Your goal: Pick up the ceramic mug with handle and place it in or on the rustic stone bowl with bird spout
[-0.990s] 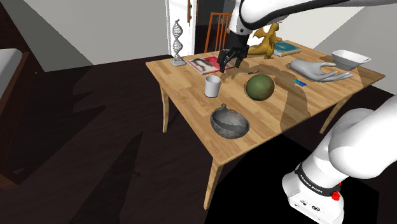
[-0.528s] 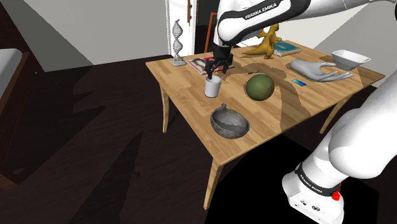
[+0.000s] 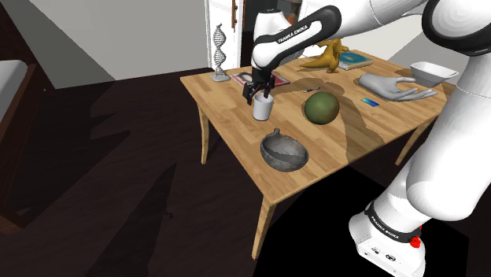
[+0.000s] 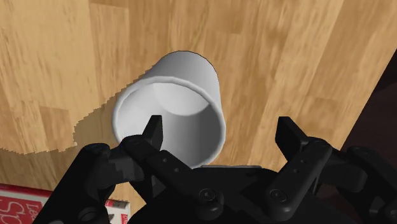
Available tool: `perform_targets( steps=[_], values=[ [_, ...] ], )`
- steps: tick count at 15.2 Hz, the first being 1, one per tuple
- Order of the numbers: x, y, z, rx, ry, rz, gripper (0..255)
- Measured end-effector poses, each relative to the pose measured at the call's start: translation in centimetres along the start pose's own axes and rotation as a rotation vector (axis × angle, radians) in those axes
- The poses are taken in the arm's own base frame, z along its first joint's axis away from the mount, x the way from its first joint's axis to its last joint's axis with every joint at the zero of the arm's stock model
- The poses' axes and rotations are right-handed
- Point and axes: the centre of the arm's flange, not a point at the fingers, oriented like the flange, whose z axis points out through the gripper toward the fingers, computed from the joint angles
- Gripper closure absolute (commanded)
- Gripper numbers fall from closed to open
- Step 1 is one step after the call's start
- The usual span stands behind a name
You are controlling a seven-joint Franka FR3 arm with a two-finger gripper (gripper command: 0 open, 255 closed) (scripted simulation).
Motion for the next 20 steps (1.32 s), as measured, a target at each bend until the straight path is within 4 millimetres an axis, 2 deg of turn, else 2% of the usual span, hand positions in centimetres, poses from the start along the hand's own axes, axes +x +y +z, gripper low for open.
perform_targets(
  steps=[5, 11, 12, 20],
  values=[
    [0.1, 0.0, 2.5, 0.0, 0.0, 0.0, 0],
    [0.1, 0.0, 2.9, 0.0, 0.0, 0.0, 0],
    [0.1, 0.0, 2.9, 0.0, 0.0, 0.0, 255],
    [0.1, 0.0, 2.9, 0.0, 0.0, 0.0, 255]
  ],
)
